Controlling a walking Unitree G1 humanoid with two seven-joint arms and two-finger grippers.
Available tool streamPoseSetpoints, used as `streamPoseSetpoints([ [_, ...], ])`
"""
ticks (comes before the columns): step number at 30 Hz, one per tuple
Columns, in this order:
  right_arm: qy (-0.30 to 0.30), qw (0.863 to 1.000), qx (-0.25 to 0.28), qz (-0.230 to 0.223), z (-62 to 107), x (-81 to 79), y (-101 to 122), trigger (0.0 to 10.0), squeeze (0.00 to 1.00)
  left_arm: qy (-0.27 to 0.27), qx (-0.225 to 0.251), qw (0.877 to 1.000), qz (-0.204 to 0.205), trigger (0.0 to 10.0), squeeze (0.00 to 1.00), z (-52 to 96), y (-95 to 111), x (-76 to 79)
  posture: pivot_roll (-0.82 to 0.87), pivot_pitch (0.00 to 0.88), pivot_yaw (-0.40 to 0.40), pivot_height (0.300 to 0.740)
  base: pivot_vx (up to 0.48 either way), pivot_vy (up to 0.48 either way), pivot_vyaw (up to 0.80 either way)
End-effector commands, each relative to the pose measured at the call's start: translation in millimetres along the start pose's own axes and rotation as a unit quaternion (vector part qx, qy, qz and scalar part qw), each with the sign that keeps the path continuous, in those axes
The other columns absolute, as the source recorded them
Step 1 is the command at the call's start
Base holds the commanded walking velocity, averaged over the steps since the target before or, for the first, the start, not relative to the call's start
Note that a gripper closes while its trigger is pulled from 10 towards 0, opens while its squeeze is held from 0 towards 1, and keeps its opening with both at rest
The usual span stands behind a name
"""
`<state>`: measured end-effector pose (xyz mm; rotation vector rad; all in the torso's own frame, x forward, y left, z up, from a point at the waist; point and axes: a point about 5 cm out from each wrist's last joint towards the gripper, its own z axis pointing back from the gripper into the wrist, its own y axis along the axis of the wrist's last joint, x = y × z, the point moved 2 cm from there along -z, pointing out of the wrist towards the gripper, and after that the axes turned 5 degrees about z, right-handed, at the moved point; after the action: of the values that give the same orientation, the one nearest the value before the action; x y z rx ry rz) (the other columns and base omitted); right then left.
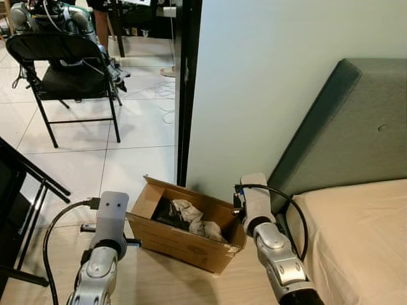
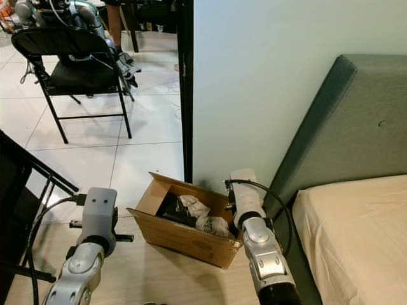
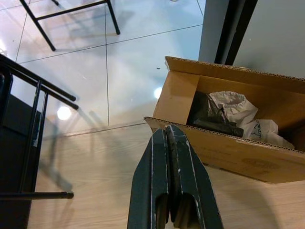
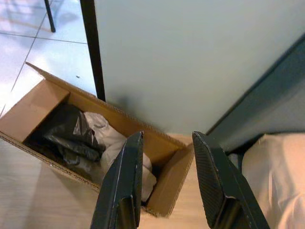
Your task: Clean up the room
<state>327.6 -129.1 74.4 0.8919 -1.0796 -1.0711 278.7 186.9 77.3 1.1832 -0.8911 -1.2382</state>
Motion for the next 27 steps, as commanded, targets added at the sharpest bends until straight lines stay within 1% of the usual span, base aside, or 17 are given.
streamPoseSetpoints([
  [1,-0.003,1.000,-0.018,-0.007,2.1,0.7,-8.6,10.0,0.00,-0.001,0.000,1.000,0.006,10.0,0.00,2.9,-1.6,1.4,0.00,0.143,-0.025,0.727,0.000,0.000,-0.49],
  [5,-0.001,1.000,-0.020,-0.008,1.1,0.1,-8.7,10.0,0.00,0.001,0.000,1.000,0.009,10.0,0.00,2.1,-1.7,1.0,0.00,0.130,-0.027,0.727,0.000,0.000,-0.80],
  [6,0.002,1.000,-0.021,-0.009,-0.3,0.8,-7.2,10.0,0.00,-0.001,-0.001,1.000,0.003,10.0,0.00,-0.7,-1.6,2.5,-0.01,0.126,-0.030,0.727,0.000,0.000,-0.80],
  [9,0.002,1.000,-0.021,-0.010,-0.6,1.0,-6.7,10.0,0.00,-0.003,-0.002,1.000,0.000,10.0,0.00,-1.4,-1.7,3.1,-0.01,0.126,-0.030,0.727,0.000,0.000,-0.80],
  [10,0.004,1.000,-0.024,-0.011,-1.1,0.7,-6.8,10.0,0.00,-0.010,-0.010,1.000,0.000,10.0,0.00,-2.1,-3.5,4.4,-0.01,0.125,-0.030,0.727,0.000,0.000,-0.80],
  [14,0.006,1.000,-0.027,-0.011,-1.2,0.1,-8.3,10.0,0.00,-0.015,-0.024,0.999,0.021,10.0,0.00,-1.3,-6.6,6.2,-0.01,0.118,-0.031,0.727,0.000,0.000,-0.80],
  [15,0.006,1.000,-0.027,-0.011,-1.2,0.1,-8.3,10.0,0.00,-0.015,-0.024,0.999,0.021,10.0,0.00,-1.3,-6.6,6.2,-0.01,0.118,-0.031,0.727,0.000,0.000,-0.80],
  [17,0.009,0.999,-0.029,-0.011,-1.7,-0.1,-8.1,10.0,0.00,-0.029,-0.019,0.999,0.041,10.0,0.00,-1.1,-3.2,9.9,-0.01,0.116,-0.035,0.727,0.000,0.000,-0.80],
  [19,0.009,0.999,-0.030,-0.011,-1.9,-0.1,-8.0,10.0,0.00,-0.033,-0.018,0.998,0.046,10.0,0.00,-1.3,-2.3,10.9,-0.01,0.116,-0.035,0.727,0.000,0.000,-0.80],
  [27,0.011,0.999,-0.037,-0.013,-2.2,-0.2,-9.8,10.0,0.00,-0.042,-0.013,0.998,0.044,10.0,0.00,-1.7,0.5,12.9,-0.01,0.118,-0.029,0.727,0.000,0.000,-0.80],
])
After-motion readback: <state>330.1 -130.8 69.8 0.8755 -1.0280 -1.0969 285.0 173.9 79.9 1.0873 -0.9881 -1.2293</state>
